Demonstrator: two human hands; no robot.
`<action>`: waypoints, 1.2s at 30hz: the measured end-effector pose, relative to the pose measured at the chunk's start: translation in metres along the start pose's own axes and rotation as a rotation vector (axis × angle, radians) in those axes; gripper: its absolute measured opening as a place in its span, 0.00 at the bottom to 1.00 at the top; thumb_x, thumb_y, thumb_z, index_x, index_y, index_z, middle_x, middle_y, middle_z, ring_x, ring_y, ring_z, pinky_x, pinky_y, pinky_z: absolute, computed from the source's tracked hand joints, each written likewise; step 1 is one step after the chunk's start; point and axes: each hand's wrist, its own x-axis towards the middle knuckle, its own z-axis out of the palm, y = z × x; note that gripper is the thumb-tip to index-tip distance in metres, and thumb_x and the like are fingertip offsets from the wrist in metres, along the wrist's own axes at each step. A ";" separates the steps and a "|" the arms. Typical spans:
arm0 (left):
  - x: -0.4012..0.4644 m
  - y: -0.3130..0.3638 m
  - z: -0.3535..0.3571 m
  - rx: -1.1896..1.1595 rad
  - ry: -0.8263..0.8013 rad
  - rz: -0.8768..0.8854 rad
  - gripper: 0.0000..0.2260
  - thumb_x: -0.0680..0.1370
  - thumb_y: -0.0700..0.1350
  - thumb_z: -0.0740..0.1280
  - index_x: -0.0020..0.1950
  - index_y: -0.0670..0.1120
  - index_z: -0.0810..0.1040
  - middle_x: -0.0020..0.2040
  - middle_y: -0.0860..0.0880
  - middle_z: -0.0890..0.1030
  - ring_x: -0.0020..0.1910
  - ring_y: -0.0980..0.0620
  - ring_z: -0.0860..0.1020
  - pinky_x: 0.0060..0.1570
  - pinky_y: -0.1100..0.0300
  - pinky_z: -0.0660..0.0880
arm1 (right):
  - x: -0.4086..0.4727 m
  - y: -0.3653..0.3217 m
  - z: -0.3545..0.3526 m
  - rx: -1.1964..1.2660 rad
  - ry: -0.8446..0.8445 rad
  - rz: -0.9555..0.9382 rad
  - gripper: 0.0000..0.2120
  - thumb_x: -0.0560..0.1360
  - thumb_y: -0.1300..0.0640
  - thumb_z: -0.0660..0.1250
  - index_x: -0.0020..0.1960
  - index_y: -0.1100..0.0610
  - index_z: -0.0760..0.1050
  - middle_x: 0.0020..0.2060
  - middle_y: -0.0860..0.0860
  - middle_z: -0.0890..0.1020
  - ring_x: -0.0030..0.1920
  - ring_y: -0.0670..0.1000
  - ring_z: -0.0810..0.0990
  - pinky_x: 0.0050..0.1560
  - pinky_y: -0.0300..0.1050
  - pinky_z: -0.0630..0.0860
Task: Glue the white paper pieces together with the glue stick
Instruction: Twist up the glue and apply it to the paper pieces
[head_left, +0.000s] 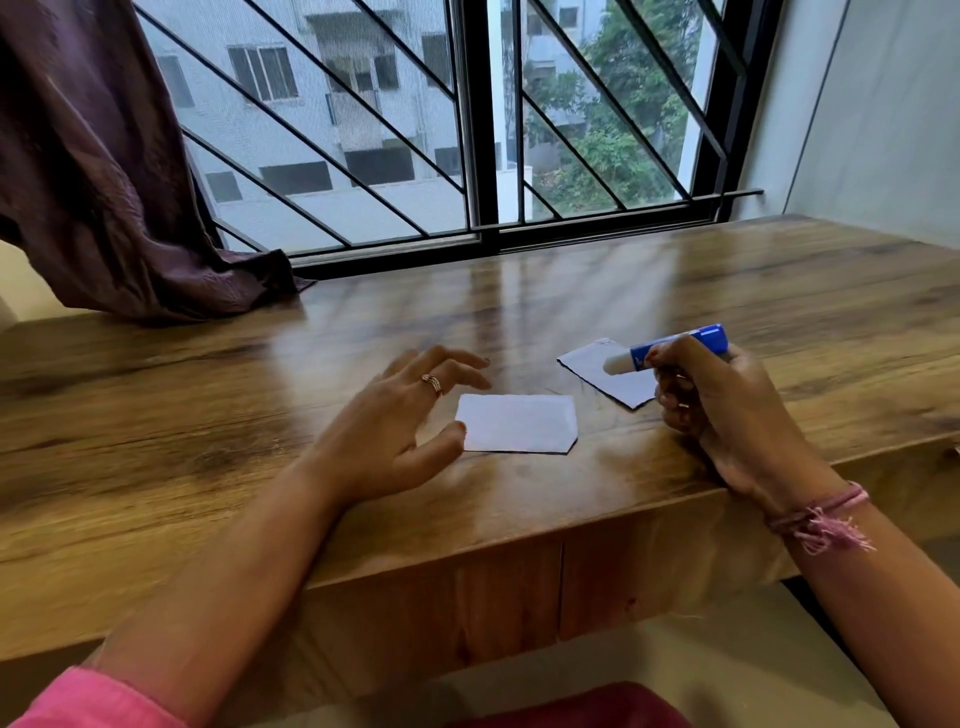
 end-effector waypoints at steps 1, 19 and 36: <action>0.000 0.000 0.000 0.015 -0.040 0.020 0.21 0.71 0.54 0.57 0.62 0.51 0.75 0.67 0.58 0.72 0.57 0.59 0.69 0.57 0.55 0.68 | 0.000 0.000 0.000 -0.006 -0.003 0.000 0.04 0.73 0.61 0.65 0.40 0.58 0.77 0.26 0.48 0.70 0.27 0.46 0.65 0.23 0.36 0.59; 0.004 0.018 0.008 0.013 -0.298 -0.023 0.27 0.74 0.57 0.45 0.70 0.60 0.69 0.64 0.55 0.68 0.62 0.55 0.60 0.61 0.54 0.51 | -0.002 -0.001 0.005 -0.103 -0.007 -0.006 0.07 0.72 0.60 0.66 0.35 0.55 0.78 0.26 0.49 0.71 0.27 0.47 0.65 0.25 0.38 0.59; 0.003 0.017 0.002 -0.077 -0.322 -0.083 0.22 0.75 0.49 0.52 0.66 0.60 0.74 0.66 0.60 0.71 0.67 0.57 0.59 0.64 0.52 0.52 | -0.005 0.001 0.009 -0.239 -0.039 -0.046 0.06 0.67 0.57 0.69 0.43 0.55 0.80 0.27 0.46 0.79 0.28 0.44 0.75 0.26 0.36 0.69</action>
